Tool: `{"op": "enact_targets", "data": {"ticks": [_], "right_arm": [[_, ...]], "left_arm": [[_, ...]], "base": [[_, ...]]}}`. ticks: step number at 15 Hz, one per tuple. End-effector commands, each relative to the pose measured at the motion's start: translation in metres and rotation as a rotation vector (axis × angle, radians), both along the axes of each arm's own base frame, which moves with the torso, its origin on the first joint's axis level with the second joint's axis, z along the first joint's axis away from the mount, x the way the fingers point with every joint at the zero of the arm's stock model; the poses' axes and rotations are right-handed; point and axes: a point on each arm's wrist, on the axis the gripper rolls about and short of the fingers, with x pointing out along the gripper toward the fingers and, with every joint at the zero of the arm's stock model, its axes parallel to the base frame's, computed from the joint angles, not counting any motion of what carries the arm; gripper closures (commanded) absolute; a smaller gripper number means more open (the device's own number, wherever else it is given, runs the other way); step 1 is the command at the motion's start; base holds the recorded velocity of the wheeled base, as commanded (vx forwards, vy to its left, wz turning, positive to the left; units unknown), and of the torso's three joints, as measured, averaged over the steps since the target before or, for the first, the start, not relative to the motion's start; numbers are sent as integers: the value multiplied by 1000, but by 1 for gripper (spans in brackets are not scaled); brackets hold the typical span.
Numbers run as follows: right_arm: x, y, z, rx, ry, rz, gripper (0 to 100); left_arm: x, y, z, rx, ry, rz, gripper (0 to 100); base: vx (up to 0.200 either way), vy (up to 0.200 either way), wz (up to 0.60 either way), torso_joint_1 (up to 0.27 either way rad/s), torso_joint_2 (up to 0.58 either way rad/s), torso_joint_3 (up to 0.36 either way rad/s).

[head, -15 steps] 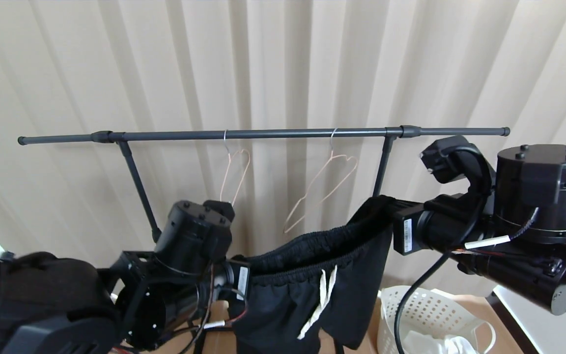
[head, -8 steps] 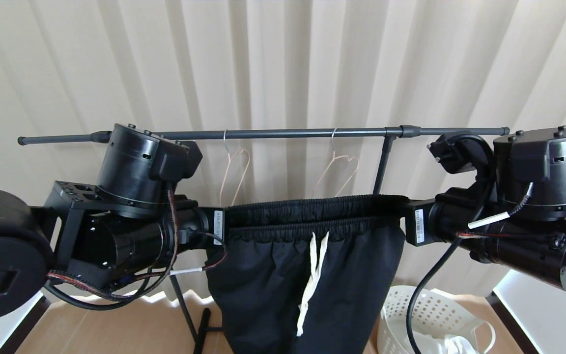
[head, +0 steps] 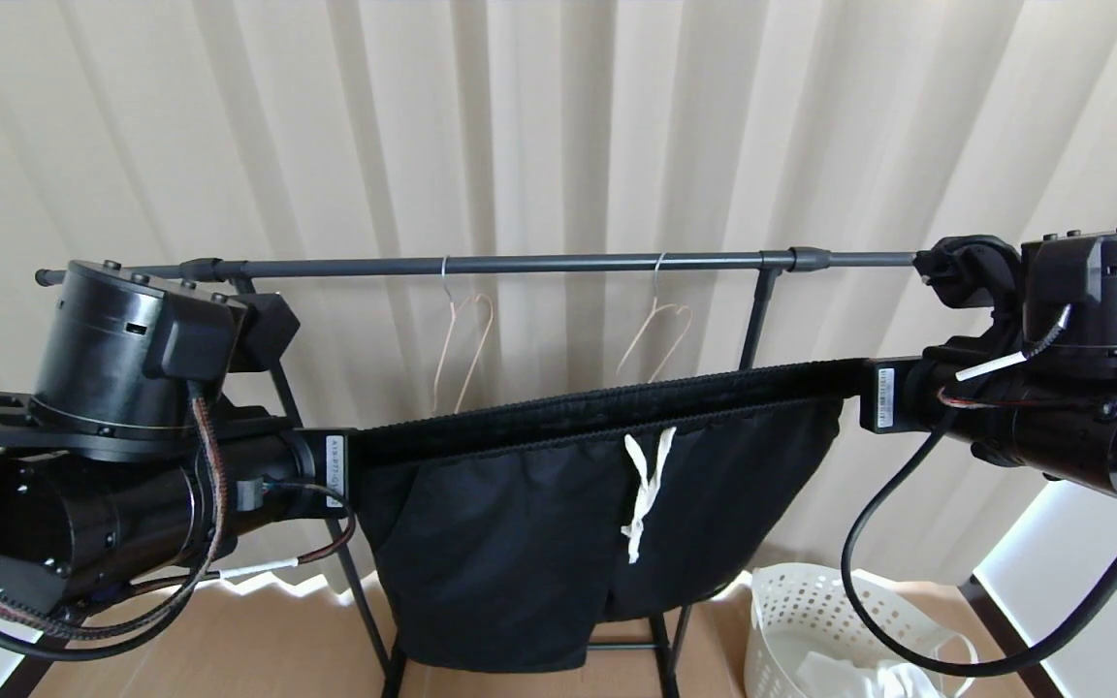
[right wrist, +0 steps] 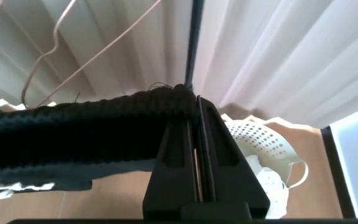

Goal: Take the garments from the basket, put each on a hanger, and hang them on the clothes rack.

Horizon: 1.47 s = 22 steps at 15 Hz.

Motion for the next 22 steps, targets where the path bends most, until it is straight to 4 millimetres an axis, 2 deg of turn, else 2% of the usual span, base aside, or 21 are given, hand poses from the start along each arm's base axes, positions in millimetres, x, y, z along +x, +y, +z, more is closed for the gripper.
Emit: {"op": "enact_targets", "data": {"ticks": [1, 3, 6, 8, 9, 10, 12, 14, 15, 16, 19, 21, 22], "right_arm": [[4, -8, 0, -2, -2, -35, 100], [-3, -9, -2, -36, 8, -15, 100], [-26, -3, -11, -124, 36, 73, 100], [-49, -6, -21, -240, 60, 162, 100], [-50, -6, -21, -242, 59, 168, 100], [-68, -2, -22, -264, 60, 285, 100], [-90, 17, -27, -294, 114, 440, 100], [-106, 37, -28, -285, 112, 568, 100], [-107, 38, -28, -283, 111, 575, 100], [-119, 57, -28, -206, 118, 678, 100], [-129, 87, -27, -46, 181, 794, 100], [-131, 114, -27, 94, 225, 795, 100], [-131, 121, -26, 129, 221, 792, 100]], "left_arm": [[-6, 6, 2, -5, -11, 11, 100], [-4, 1, 6, -12, -23, -7, 100], [10, -32, 21, -36, -57, -86, 100], [37, -55, 21, -34, -55, -95, 100], [38, -56, 21, -34, -55, -95, 100], [64, -69, 17, -32, -54, -82, 100], [98, -87, 18, -57, -79, -74, 100], [121, -98, 24, -87, -116, -73, 100], [122, -99, 24, -88, -118, -73, 100], [136, -105, 30, -108, -151, -65, 100], [150, -106, 39, -131, -192, -51, 100], [155, -106, 45, -148, -219, -44, 100], [155, -107, 47, -152, -225, -46, 100]], "base": [[0, 0, 0, 0, 0, 0], [0, 0, 0, 0, 0, 0], [0, 0, 0, 0, 0, 0], [0, 0, 0, 0, 0, 0], [0, 0, 0, 0, 0, 0], [0, 0, 0, 0, 0, 0], [0, 0, 0, 0, 0, 0], [0, 0, 0, 0, 0, 0], [0, 0, 0, 0, 0, 0], [0, 0, 0, 0, 0, 0], [0, 0, 0, 0, 0, 0], [0, 0, 0, 0, 0, 0], [0, 0, 0, 0, 0, 0]]}}
